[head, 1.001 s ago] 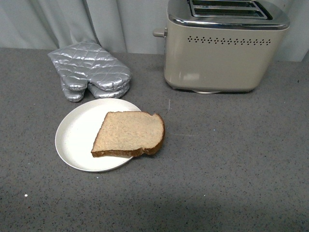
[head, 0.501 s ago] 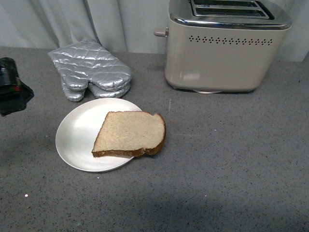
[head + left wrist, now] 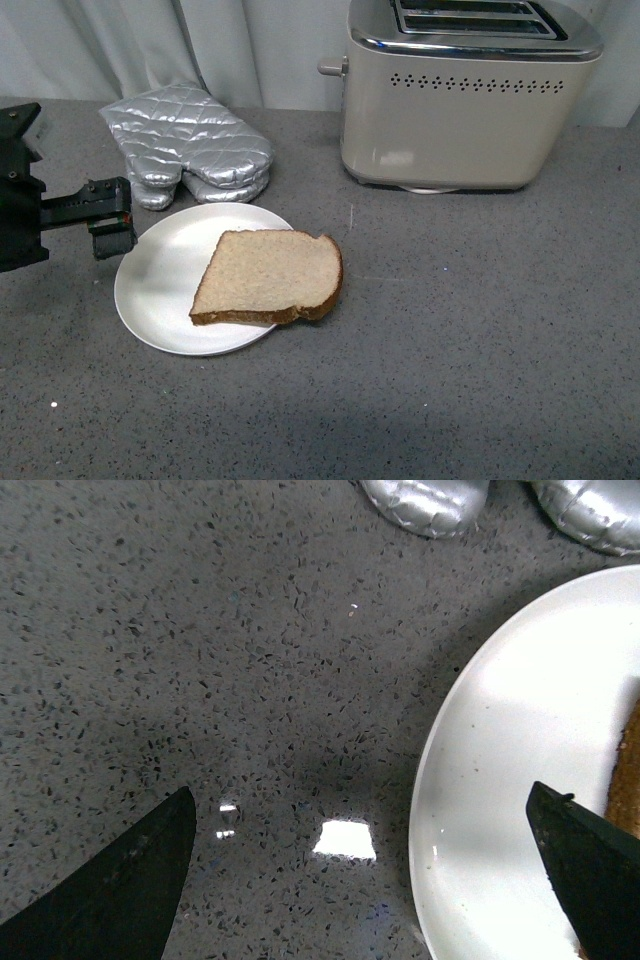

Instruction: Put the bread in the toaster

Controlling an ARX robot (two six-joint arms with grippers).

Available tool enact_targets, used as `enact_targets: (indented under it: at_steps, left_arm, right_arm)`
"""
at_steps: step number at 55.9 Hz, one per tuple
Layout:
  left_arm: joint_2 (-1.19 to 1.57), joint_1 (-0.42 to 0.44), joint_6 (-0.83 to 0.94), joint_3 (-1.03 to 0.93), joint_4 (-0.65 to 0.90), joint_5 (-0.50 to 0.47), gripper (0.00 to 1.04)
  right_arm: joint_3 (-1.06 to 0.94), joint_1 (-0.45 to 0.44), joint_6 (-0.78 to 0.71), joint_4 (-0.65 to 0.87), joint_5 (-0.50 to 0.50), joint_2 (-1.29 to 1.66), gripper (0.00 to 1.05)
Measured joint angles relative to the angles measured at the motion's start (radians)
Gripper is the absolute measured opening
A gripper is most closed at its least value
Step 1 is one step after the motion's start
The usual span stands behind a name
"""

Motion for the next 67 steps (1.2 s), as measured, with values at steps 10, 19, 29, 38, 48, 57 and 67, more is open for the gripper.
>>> enact_targets:
  at_steps: [10, 19, 29, 38, 48, 57, 67]
  left_arm:
    - [0.055, -0.018, 0.010, 0.018, -0.002, 0.019, 0.98]
    - [0.083, -0.028, 0.008, 0.035, -0.010, 0.024, 0.89]
    - [0.099, -0.043, -0.004, 0.054, -0.042, 0.022, 0.57]
    - [0.103, -0.047, -0.030, 0.055, -0.046, 0.041, 0.34]
    - [0.103, -0.056, -0.088, 0.054, -0.051, 0.072, 0.09]
    - [0.084, -0.078, -0.131, 0.045, -0.059, 0.104, 0.03]
    - [0.019, -0.130, -0.192, 0.032, -0.066, 0.141, 0.03]
  right_arm:
    - [0.000, 0.000, 0.000, 0.000, 0.000, 0.000, 0.95]
    - [0.000, 0.000, 0.000, 0.000, 0.000, 0.000, 0.95]
    - [0.000, 0.000, 0.000, 0.000, 0.000, 0.000, 0.95]
    - [0.000, 0.000, 0.000, 0.000, 0.000, 0.000, 0.95]
    - [0.000, 0.000, 0.000, 0.000, 0.000, 0.000, 0.95]
    - [0.000, 0.000, 0.000, 0.000, 0.000, 0.000, 0.95]
    - [0.000, 0.000, 0.000, 0.000, 0.000, 0.000, 0.95]
